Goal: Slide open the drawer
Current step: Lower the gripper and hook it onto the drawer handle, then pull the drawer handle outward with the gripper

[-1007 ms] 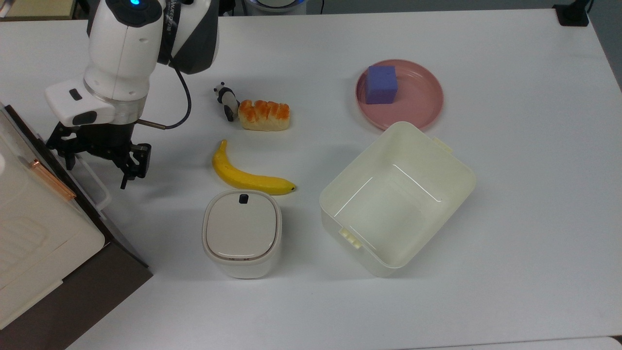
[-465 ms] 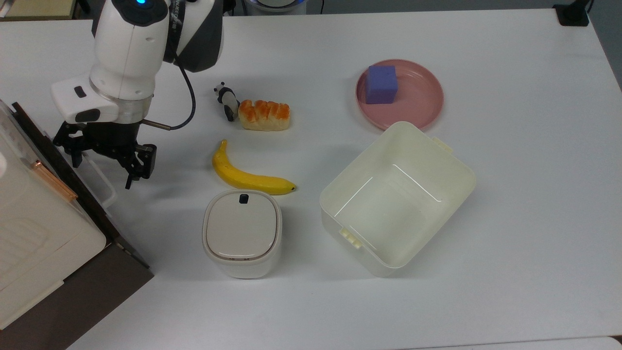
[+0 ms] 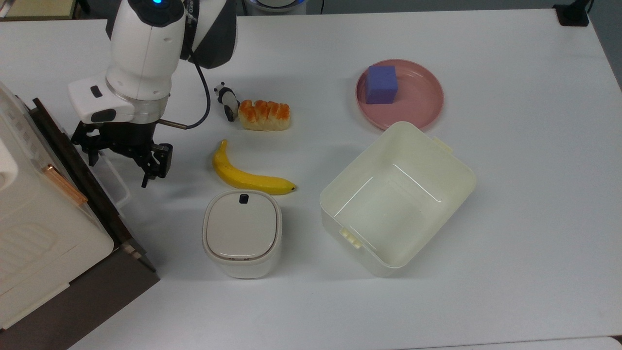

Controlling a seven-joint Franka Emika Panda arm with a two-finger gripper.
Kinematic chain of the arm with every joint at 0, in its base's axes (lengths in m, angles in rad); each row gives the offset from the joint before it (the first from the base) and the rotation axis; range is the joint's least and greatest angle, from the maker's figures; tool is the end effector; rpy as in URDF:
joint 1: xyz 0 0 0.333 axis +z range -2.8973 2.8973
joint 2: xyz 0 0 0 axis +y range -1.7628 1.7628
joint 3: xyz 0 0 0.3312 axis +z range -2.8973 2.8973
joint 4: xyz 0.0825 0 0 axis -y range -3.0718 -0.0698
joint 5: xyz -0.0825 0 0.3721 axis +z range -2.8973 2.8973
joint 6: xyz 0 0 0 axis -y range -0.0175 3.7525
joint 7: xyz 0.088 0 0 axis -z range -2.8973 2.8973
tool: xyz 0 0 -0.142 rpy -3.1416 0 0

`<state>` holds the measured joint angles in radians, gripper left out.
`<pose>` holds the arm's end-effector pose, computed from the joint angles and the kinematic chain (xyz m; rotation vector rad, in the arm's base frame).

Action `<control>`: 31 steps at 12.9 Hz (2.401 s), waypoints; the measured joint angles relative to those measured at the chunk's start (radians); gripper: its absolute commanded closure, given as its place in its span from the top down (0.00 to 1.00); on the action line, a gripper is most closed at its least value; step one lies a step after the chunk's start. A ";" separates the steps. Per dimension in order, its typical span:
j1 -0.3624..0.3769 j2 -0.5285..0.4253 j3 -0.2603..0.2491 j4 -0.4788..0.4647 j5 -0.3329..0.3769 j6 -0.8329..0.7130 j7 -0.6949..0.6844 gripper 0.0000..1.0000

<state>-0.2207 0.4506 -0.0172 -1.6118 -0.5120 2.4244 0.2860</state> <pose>0.6967 -0.1808 0.3939 2.6862 -0.2587 0.4998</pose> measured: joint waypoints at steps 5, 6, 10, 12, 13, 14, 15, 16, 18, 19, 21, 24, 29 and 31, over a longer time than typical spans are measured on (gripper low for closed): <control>0.000 -0.002 0.006 -0.003 0.000 0.000 0.007 1.00; 0.000 -0.003 0.006 -0.003 0.000 0.000 0.007 1.00; 0.000 -0.003 0.007 -0.003 0.000 0.000 0.007 1.00; 0.000 -0.003 0.008 -0.003 -0.001 0.000 0.007 1.00; 0.000 -0.003 0.008 -0.003 -0.001 0.000 0.007 1.00; 0.000 -0.003 0.008 -0.004 -0.001 0.000 0.007 1.00; 0.000 -0.003 0.008 -0.004 -0.001 0.000 0.007 1.00; 0.000 -0.003 0.008 -0.004 -0.001 0.000 0.007 1.00; 0.000 -0.003 0.009 -0.004 -0.001 0.000 0.007 1.00; 0.000 -0.003 0.009 -0.004 -0.001 0.000 0.007 1.00; 0.000 -0.003 0.009 -0.004 -0.001 0.000 0.007 1.00; 0.000 -0.004 0.009 -0.004 -0.001 0.000 0.007 1.00; 0.000 -0.018 0.016 -0.022 -0.001 -0.002 0.008 1.00; -0.001 -0.030 0.036 -0.029 -0.003 -0.041 0.008 1.00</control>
<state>-0.2219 0.4205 0.0190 -1.6410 -0.5150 2.3839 0.2935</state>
